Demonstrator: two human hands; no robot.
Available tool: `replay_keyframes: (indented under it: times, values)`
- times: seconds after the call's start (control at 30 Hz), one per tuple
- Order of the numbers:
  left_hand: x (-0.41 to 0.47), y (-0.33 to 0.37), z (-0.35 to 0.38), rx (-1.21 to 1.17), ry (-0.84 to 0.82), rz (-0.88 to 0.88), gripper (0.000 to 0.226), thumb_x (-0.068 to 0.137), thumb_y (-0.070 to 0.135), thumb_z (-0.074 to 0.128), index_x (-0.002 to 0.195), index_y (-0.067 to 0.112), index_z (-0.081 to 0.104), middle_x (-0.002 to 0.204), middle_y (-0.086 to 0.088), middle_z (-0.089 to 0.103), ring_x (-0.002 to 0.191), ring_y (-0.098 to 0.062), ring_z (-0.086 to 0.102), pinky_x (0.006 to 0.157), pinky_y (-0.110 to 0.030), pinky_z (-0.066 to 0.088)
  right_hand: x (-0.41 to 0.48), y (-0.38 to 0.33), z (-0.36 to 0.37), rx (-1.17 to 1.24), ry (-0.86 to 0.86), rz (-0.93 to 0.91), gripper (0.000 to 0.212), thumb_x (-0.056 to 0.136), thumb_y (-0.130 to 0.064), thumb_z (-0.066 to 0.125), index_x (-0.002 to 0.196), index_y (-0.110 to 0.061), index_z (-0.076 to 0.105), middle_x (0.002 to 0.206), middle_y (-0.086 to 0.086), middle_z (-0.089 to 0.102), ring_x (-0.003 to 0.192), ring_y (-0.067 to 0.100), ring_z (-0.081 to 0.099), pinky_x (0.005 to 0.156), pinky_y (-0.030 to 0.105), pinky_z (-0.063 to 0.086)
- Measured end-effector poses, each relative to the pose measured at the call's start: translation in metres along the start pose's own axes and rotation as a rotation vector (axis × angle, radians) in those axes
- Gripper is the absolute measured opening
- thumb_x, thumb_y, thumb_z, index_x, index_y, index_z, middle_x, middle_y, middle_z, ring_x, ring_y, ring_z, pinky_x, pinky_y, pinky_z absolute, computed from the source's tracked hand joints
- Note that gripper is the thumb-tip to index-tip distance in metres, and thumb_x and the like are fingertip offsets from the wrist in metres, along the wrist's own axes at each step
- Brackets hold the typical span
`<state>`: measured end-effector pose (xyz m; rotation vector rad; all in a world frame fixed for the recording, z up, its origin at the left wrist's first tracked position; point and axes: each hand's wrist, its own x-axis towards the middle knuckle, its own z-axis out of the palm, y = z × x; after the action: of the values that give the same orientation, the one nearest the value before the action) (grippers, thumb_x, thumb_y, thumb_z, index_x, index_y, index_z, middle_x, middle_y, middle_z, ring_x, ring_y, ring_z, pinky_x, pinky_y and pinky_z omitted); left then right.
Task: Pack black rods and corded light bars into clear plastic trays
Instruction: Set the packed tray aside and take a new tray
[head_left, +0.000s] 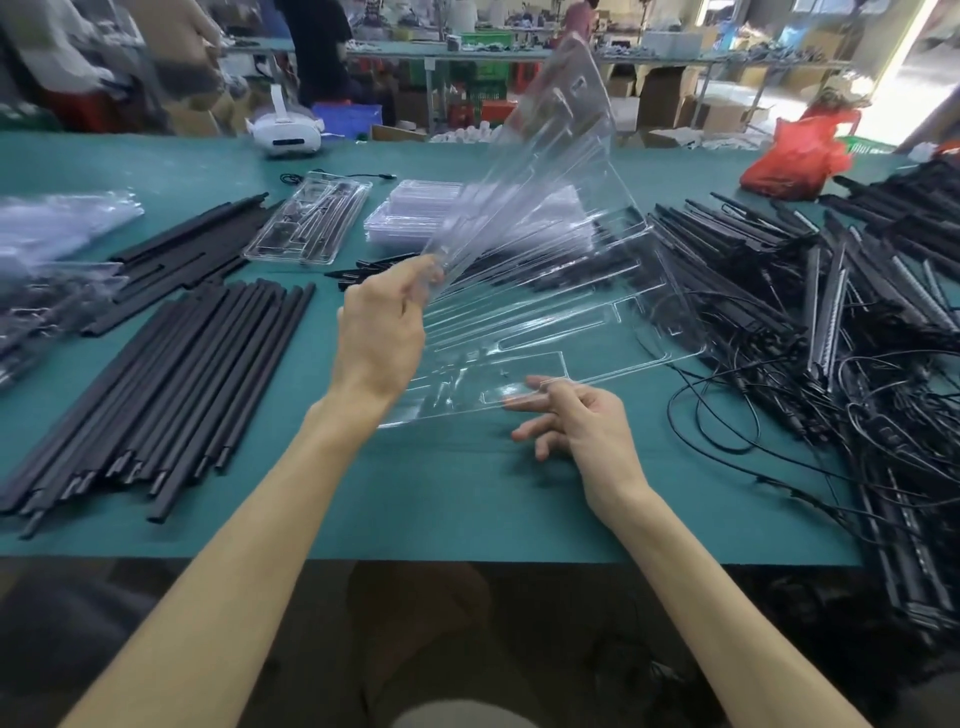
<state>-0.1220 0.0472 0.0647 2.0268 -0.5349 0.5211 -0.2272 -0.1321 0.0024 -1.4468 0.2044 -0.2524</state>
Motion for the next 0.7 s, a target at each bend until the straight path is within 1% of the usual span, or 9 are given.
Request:
replay_keyframes:
  times: [0.1, 0.2, 0.27, 0.4, 0.5, 0.6, 0.63, 0.67, 0.7]
  values:
    - [0.002, 0.003, -0.002, -0.02, 0.058, -0.013, 0.026, 0.104, 0.016, 0.053, 0.123, 0.019, 0.07, 0.103, 0.012, 0.074, 0.088, -0.01, 0.073, 0.086, -0.044, 0.059, 0.0, 0.002, -0.001, 0.015, 0.01, 0.011, 0.023, 0.101, -0.01, 0.042, 0.113, -0.005, 0.061, 0.095, 0.011, 0.078, 0.064, 0.022, 0.072, 0.045, 0.023, 0.05]
    - [0.006, 0.002, -0.004, -0.071, 0.119, -0.014, 0.024, 0.104, 0.014, 0.052, 0.118, 0.019, 0.071, 0.099, 0.012, 0.073, 0.083, -0.009, 0.073, 0.08, -0.042, 0.061, 0.0, 0.003, -0.001, 0.02, 0.011, -0.004, 0.023, 0.101, -0.011, 0.042, 0.112, -0.005, 0.061, 0.096, 0.011, 0.077, 0.064, 0.024, 0.071, 0.045, 0.024, 0.05]
    - [0.009, 0.003, -0.005, -0.11, 0.158, -0.023, 0.024, 0.104, 0.013, 0.052, 0.117, 0.02, 0.071, 0.101, 0.01, 0.074, 0.084, -0.007, 0.073, 0.079, -0.04, 0.062, 0.0, 0.004, -0.002, 0.022, 0.022, -0.009, 0.024, 0.1, -0.012, 0.042, 0.11, -0.006, 0.063, 0.095, 0.011, 0.078, 0.065, 0.025, 0.071, 0.046, 0.024, 0.05]
    - [0.019, 0.001, -0.016, -0.192, 0.31, -0.103, 0.028, 0.103, 0.009, 0.051, 0.127, 0.012, 0.067, 0.113, 0.001, 0.073, 0.099, -0.007, 0.072, 0.087, -0.035, 0.061, 0.002, 0.006, -0.004, 0.012, 0.064, -0.002, 0.025, 0.098, -0.016, 0.042, 0.104, -0.008, 0.065, 0.092, 0.01, 0.078, 0.064, 0.025, 0.068, 0.048, 0.022, 0.049]
    - [0.022, 0.002, -0.023, -0.078, 0.243, -0.036, 0.032, 0.103, 0.012, 0.054, 0.133, 0.013, 0.064, 0.121, -0.001, 0.071, 0.103, -0.008, 0.07, 0.091, -0.033, 0.059, 0.003, 0.008, -0.004, 0.014, 0.082, 0.0, 0.027, 0.098, -0.017, 0.041, 0.103, -0.008, 0.066, 0.089, 0.012, 0.078, 0.064, 0.027, 0.067, 0.05, 0.023, 0.05]
    - [0.009, 0.007, -0.02, 0.089, 0.152, 0.108, 0.033, 0.104, 0.016, 0.054, 0.136, 0.019, 0.062, 0.12, 0.003, 0.07, 0.094, -0.007, 0.068, 0.09, -0.024, 0.057, 0.004, 0.009, -0.005, 0.042, 0.099, -0.018, 0.027, 0.101, -0.016, 0.042, 0.104, -0.005, 0.066, 0.086, 0.016, 0.077, 0.064, 0.029, 0.069, 0.054, 0.022, 0.053]
    - [0.005, 0.006, -0.018, 0.152, 0.138, 0.148, 0.032, 0.105, 0.016, 0.052, 0.135, 0.022, 0.063, 0.117, 0.002, 0.072, 0.09, -0.009, 0.068, 0.086, -0.028, 0.058, 0.003, 0.01, -0.005, 0.055, 0.096, -0.027, 0.027, 0.102, -0.016, 0.041, 0.106, -0.005, 0.065, 0.086, 0.016, 0.076, 0.065, 0.028, 0.07, 0.055, 0.022, 0.054]
    - [0.002, 0.004, -0.016, 0.219, 0.123, 0.171, 0.032, 0.107, 0.015, 0.049, 0.134, 0.023, 0.064, 0.115, 0.0, 0.073, 0.089, -0.015, 0.069, 0.082, -0.036, 0.06, 0.003, 0.01, -0.005, 0.067, 0.094, -0.038, 0.026, 0.103, -0.016, 0.041, 0.108, -0.004, 0.064, 0.086, 0.016, 0.076, 0.068, 0.029, 0.072, 0.057, 0.022, 0.055]
    - [0.0, 0.001, -0.013, 0.272, 0.106, 0.172, 0.033, 0.107, 0.013, 0.046, 0.134, 0.022, 0.062, 0.118, -0.002, 0.073, 0.094, -0.021, 0.071, 0.082, -0.043, 0.059, 0.003, 0.009, -0.004, 0.079, 0.094, -0.049, 0.026, 0.104, -0.015, 0.04, 0.11, -0.004, 0.063, 0.088, 0.016, 0.076, 0.072, 0.031, 0.073, 0.058, 0.023, 0.056]
